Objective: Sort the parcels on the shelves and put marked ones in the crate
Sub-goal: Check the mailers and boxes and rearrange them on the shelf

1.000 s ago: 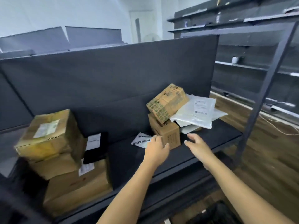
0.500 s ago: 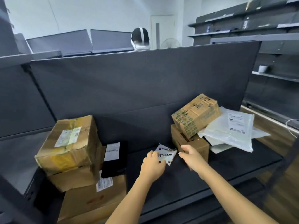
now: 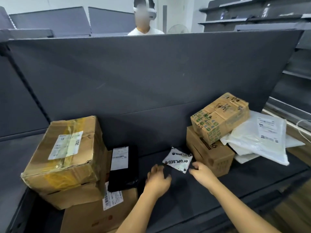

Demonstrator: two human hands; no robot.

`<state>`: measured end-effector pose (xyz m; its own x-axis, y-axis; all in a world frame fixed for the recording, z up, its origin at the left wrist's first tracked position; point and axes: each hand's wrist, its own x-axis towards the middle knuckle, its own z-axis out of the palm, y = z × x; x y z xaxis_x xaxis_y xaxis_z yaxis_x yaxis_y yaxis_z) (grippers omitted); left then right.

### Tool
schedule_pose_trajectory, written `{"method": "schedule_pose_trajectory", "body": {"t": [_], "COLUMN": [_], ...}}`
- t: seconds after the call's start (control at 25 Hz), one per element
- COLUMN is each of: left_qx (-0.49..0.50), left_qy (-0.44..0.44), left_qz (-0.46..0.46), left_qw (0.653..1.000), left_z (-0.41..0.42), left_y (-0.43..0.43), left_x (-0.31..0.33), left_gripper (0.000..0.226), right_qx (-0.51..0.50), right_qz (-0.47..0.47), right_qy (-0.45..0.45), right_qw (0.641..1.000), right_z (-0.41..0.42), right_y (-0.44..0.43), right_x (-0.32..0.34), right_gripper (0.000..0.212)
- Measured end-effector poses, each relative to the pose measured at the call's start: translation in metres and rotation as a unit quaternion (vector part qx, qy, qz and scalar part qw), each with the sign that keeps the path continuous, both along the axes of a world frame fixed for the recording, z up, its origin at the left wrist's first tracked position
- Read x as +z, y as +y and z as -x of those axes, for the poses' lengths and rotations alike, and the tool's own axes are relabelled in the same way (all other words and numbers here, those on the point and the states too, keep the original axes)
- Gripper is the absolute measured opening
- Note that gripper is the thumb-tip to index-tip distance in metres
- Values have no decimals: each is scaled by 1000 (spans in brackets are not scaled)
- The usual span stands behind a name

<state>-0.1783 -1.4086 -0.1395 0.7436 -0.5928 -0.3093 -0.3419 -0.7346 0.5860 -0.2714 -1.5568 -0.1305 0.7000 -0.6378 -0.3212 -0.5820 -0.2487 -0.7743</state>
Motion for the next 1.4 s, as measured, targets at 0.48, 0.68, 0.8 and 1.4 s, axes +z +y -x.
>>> {"method": "schedule_pose_trajectory", "body": {"t": [0.48,0.68,0.8,1.4], "left_qx": [21,28,45,95], "left_qy": [35,44,56,116], "left_qz": [-23,-35,-59,-55], "left_qw": [999,998,996,987], "left_z": [-44,-61,-67,-87], "left_y": [-15,-32,-34,-42], "left_x": [-23,-37,-50,-84], "left_gripper": [57,57,55,52], "right_qx": [81,124,166,279], "right_qz": [62,146,157,362], "right_qy": [94,132,166,209], "right_qw": [990,973,959,865], "right_z": [-58,-80,-96,-145], "right_y": [-32,-58,-74,-106], "right_x": [-43,-73,-100,-163], "right_gripper": [54,45,61,91]}}
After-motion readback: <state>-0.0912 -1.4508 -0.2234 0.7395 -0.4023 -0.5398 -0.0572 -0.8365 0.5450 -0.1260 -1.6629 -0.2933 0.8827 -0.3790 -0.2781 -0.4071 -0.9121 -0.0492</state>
